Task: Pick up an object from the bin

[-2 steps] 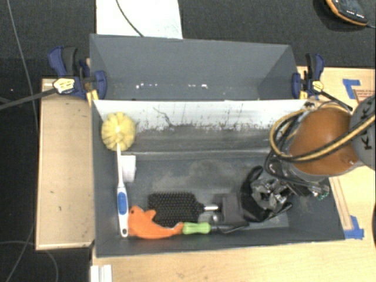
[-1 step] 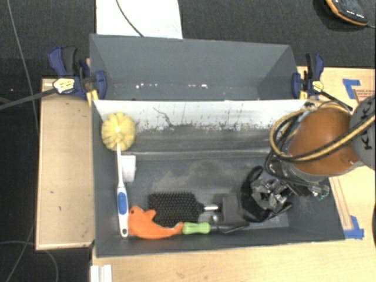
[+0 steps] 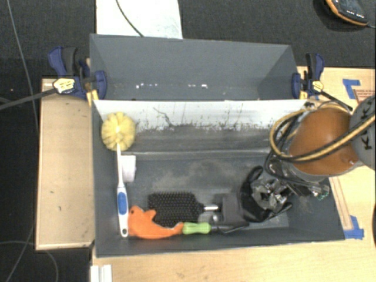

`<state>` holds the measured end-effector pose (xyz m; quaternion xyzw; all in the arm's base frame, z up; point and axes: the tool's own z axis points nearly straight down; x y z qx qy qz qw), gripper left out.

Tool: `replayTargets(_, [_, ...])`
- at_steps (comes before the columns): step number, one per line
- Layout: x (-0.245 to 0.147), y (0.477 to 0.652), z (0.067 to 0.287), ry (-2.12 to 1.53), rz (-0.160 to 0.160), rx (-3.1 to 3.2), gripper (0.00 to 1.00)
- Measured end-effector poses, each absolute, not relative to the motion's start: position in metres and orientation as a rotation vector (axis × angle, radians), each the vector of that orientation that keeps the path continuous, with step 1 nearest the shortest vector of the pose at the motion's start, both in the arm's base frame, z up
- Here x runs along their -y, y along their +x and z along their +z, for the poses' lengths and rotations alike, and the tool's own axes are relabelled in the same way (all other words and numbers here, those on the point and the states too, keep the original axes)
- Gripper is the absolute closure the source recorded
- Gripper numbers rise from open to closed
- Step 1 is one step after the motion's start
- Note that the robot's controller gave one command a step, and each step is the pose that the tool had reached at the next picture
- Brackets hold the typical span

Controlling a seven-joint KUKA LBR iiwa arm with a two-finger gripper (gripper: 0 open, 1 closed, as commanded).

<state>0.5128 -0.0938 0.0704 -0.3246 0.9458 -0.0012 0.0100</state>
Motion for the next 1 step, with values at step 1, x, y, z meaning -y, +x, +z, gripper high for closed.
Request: replayTargets(1, [0.0938,0.5128,0.0704,-1.013,-0.004,-2.952,1.00])
